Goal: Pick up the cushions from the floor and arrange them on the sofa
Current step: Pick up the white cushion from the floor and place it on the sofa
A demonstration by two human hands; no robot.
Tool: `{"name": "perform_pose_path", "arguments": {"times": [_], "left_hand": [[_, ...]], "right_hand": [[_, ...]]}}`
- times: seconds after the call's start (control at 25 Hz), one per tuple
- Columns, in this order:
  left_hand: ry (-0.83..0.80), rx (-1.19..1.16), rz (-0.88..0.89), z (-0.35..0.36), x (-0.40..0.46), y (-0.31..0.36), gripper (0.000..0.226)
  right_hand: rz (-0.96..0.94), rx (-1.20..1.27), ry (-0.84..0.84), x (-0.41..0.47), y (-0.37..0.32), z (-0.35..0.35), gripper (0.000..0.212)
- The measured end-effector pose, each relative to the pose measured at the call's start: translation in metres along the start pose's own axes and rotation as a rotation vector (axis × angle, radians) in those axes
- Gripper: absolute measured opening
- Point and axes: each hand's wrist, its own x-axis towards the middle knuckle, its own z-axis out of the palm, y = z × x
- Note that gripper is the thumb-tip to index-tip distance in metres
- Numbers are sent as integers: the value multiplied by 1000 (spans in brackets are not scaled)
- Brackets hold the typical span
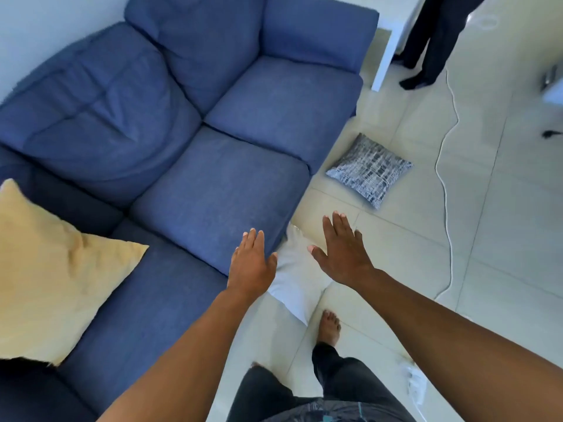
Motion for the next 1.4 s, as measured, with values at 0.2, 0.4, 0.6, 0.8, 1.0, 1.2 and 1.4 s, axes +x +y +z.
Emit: {"name": "perform_pose_path", "arguments": {"times": [0.2, 0.4, 0.6, 0.8, 1.0, 1.2, 1.4], "left_hand": [[-104, 18, -51, 44, 49, 22, 70], [-209, 65, -113, 103, 110, 13, 67], [-288, 90, -182, 191, 189, -30, 58], [-337, 46, -272, 303, 277, -89, 56], [-358, 17, -404, 407, 348, -155, 64], [-249, -138, -498, 465, 394, -198, 91], [-316, -378, -577, 479, 394, -211, 102]], "right_hand": [[108, 149, -103, 27, 50, 32, 78], [237, 292, -145, 74, 82, 86, 77], [361, 425, -165, 148, 120, 184, 79], [496, 530, -200, 221, 158, 306, 82], [624, 578, -238, 265, 195, 424, 90], [1203, 1074, -103, 305, 225, 478, 102], [1217, 1318, -73, 306, 243, 486, 104]]}}
